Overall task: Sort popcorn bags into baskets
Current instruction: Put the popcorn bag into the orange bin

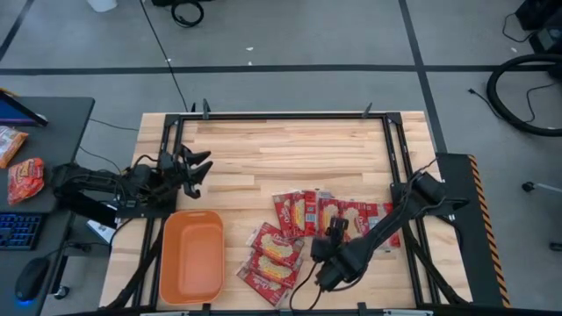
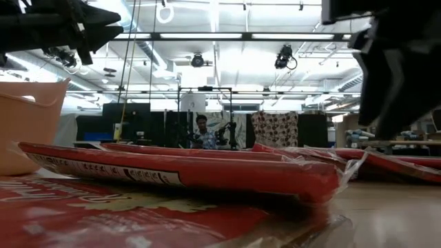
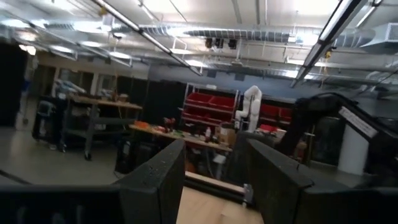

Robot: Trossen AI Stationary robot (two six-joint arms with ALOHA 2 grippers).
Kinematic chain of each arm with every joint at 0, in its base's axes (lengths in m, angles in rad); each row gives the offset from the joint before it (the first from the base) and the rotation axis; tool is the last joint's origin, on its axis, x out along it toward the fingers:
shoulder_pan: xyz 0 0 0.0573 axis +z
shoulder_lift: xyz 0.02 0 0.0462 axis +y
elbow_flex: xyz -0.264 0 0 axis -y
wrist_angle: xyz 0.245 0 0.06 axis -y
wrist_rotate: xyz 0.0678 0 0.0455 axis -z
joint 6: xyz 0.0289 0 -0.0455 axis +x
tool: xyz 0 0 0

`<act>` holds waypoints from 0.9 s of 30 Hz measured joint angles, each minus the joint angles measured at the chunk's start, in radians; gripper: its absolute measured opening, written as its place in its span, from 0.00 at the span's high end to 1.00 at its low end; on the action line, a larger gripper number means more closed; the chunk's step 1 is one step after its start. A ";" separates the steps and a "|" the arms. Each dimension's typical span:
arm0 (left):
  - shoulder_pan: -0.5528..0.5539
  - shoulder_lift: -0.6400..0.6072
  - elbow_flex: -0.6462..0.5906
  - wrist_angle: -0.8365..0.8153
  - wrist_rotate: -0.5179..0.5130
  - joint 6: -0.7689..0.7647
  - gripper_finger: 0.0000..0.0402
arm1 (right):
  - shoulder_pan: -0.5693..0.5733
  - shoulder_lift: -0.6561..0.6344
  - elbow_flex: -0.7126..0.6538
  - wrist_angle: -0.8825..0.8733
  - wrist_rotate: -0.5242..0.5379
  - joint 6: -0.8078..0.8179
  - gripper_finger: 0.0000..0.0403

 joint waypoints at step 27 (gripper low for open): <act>0.000 0.000 0.000 0.010 -0.053 -0.007 0.57 | 0.063 0.150 -0.009 -0.071 0.174 0.167 0.82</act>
